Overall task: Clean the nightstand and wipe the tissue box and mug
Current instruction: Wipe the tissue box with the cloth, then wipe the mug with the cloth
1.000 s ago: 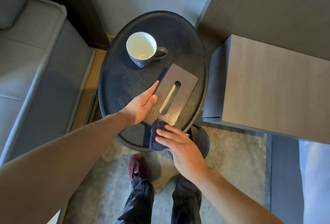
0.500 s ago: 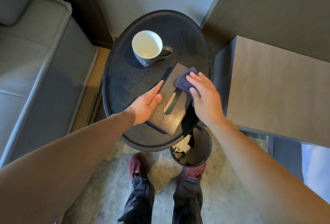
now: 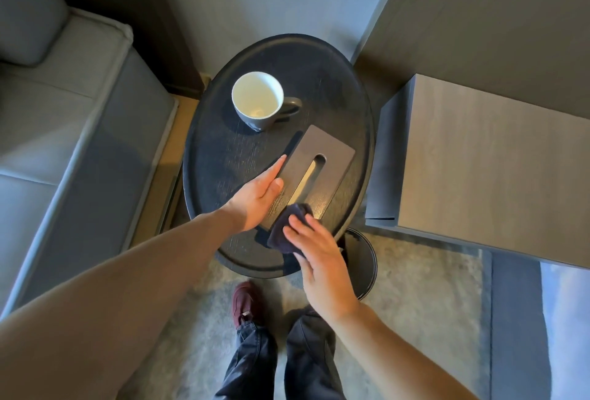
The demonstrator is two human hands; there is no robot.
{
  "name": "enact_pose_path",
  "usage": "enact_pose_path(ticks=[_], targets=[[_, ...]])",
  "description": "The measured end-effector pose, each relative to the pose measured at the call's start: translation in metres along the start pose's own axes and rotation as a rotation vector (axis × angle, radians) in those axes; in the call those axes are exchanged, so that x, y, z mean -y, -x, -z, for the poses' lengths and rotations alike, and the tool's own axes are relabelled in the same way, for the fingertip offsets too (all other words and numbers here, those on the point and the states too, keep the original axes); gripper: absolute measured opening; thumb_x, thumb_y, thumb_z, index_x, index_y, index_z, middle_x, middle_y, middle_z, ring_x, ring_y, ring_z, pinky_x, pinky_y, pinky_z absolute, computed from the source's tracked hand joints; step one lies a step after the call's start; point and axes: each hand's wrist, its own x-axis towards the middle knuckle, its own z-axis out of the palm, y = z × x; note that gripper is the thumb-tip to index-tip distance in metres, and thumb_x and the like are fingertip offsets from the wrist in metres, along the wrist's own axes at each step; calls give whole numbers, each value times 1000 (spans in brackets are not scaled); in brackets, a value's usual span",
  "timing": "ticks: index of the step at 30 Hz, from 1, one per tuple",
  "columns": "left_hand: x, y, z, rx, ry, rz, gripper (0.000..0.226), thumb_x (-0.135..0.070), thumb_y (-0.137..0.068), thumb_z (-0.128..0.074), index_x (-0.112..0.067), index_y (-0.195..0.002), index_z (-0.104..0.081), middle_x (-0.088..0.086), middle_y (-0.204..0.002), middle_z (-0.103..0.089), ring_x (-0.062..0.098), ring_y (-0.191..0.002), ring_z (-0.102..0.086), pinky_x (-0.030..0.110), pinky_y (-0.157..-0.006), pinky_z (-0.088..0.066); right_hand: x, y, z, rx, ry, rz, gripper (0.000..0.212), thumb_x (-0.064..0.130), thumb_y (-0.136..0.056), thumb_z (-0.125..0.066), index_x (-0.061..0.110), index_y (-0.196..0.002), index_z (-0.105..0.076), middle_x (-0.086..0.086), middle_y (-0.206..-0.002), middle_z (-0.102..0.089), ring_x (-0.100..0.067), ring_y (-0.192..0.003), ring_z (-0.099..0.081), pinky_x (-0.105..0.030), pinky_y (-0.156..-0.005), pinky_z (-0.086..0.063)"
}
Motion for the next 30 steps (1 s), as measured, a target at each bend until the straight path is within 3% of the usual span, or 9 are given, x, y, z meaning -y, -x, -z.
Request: enact_pose_path(ticks=[5, 7, 10, 13, 17, 20, 23, 26, 30], targets=[[-13, 8, 2, 15, -27, 45, 59, -45, -109, -26, -38, -163, -6, -8, -165, -31, 19, -146, -40, 38, -119, -38, 3, 15, 13, 192, -51, 64, 45, 3, -96, -64, 20, -137, -64, 15, -150, -52, 2, -148, -30, -19, -122, -21], [-19, 12, 4, -23, -66, 77, 57, -43, -110, -30, -32, -164, -16, -5, -160, -41, 19, -140, -47, 36, -115, -42, 5, 17, 25, 286, -123, 51, 41, 7, -97, -62, 22, -135, -66, 20, -147, -53, 6, -145, -32, -16, -120, -22], [-29, 23, 12, -305, -173, 48, 38, -38, -108, -43, -22, -137, -60, -9, -122, -66, 12, -110, -62, 30, -96, -48, 6, 17, 49, 339, -207, -4, 41, 9, -98, -59, 28, -134, -67, 26, -144, -54, 7, -142, -36, -12, -118, -21], [-41, 33, 35, -635, -167, -28, 20, -36, -104, -53, -22, -96, -66, -17, -82, -61, 3, -74, -57, 27, -67, -44, 4, 8, 73, 242, -240, -67, 43, 10, -99, -58, 34, -135, -64, 32, -143, -52, 6, -143, -36, -12, -118, -21], [-64, 7, 85, -821, -244, -115, 8, -26, -102, -59, -19, -99, -59, -7, -98, -54, 10, -80, -53, 8, -66, -37, -4, -17, 97, 130, -229, -83, 49, 9, -101, -58, 47, -133, -57, 43, -144, -43, 6, -142, -38, -13, -118, -25], [-67, -39, 126, -700, -212, -122, 29, -30, -102, -59, -13, -125, -59, -3, -118, -50, 11, -101, -52, 11, -83, -42, -11, -33, 99, 61, -245, -68, 47, 10, -101, -56, 43, -134, -60, 37, -144, -48, 2, -142, -41, -15, -117, -28], [-58, -81, 151, -372, -172, -84, 44, -38, -102, -57, -21, -143, -54, -3, -132, -58, 16, -120, -57, 33, -103, -48, -10, -44, 91, -1, -278, -79, 46, 11, -100, -55, 40, -135, -61, 31, -145, -52, -3, -142, -43, -18, -116, -31], [-49, -105, 159, -134, -50, -22, 34, -42, -100, -59, -33, -133, -65, -4, -126, -67, 21, -117, -61, 35, -95, -54, 1, -49, 80, -62, -312, -112, 50, 3, -99, -58, 39, -134, -60, 30, -144, -54, -2, -141, -45, -16, -115, -32], [-38, -119, 167, 26, 355, -16, 46, -36, -92, -61, -20, -135, -66, 13, -134, -65, 28, -109, -63, 37, -85, -55, 16, -55, 70, -118, -374, -176, 47, 0, -99, -58, 30, -135, -63, 23, -143, -58, -4, -141, -47, -20, -116, -34]])
